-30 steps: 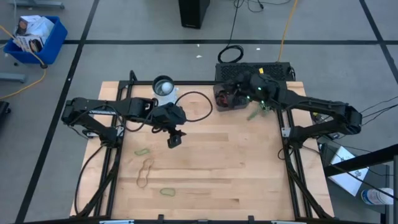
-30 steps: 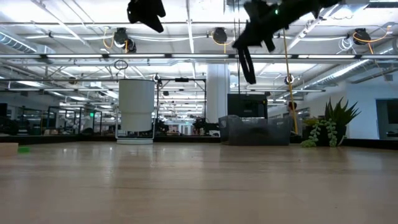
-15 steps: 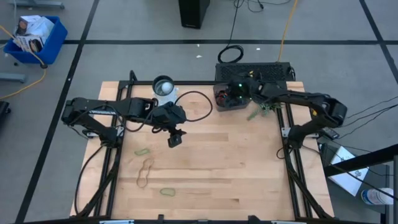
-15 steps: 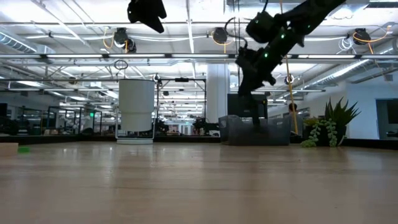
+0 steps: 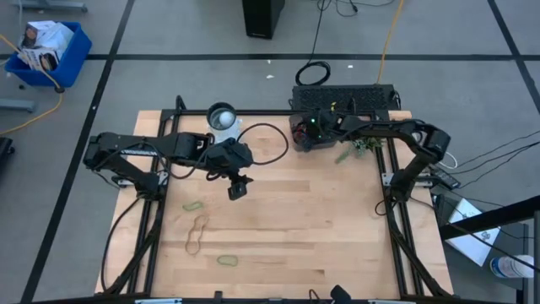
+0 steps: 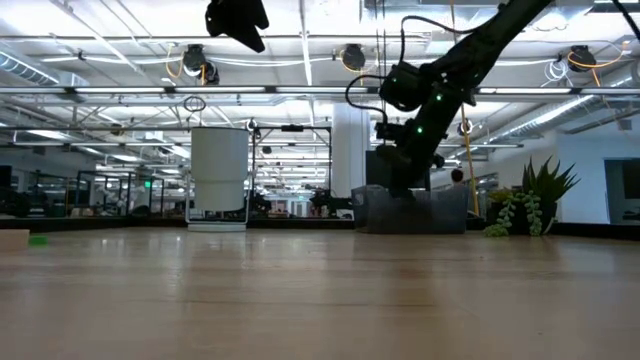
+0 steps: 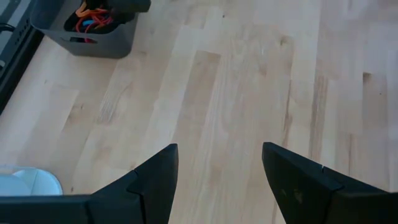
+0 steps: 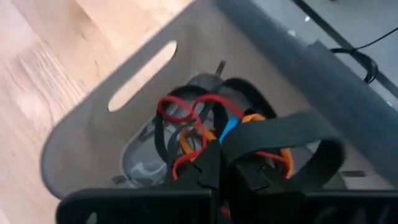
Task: Pick and place rubber bands into bin
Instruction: Put the black rubber band into the black bin, then put the green rubber band into the black bin
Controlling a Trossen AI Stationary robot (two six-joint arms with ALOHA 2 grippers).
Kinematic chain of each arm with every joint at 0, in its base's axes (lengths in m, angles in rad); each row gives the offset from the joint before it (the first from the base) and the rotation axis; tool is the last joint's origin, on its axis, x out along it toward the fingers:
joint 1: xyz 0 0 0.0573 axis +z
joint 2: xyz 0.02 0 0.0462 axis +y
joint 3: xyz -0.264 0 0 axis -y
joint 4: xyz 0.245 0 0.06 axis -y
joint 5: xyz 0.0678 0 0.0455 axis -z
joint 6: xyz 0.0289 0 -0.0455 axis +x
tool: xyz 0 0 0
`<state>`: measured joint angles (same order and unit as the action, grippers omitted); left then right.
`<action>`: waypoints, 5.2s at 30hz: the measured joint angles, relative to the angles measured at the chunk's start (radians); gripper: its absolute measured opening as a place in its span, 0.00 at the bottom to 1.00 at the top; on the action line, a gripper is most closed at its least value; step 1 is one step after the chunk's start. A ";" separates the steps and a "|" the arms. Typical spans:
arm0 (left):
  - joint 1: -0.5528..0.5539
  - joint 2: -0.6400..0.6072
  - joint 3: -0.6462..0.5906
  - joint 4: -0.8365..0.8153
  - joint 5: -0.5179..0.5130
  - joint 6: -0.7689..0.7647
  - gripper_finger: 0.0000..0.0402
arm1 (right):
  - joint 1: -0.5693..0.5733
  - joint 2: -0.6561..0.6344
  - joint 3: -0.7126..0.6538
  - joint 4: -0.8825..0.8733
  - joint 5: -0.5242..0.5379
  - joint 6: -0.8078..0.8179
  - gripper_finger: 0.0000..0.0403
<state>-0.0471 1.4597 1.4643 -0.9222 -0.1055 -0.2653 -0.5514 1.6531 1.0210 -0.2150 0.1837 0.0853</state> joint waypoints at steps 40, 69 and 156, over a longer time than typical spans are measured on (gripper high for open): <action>0.000 0.004 -0.011 -0.084 0.072 0.009 0.60 | 0.077 -0.274 0.000 -0.043 -0.107 0.007 0.43; -0.510 0.094 -0.531 0.575 0.060 -0.058 0.60 | 0.173 -0.560 0.000 -0.135 0.080 -0.023 0.43; -0.411 0.147 -0.525 0.896 0.378 -0.368 0.00 | 0.172 -0.560 -0.001 -0.159 0.079 -0.019 0.43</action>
<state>-0.4585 1.6071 0.9398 -0.0265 0.2729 -0.6333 -0.3789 1.0927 1.0203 -0.3740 0.2623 0.0658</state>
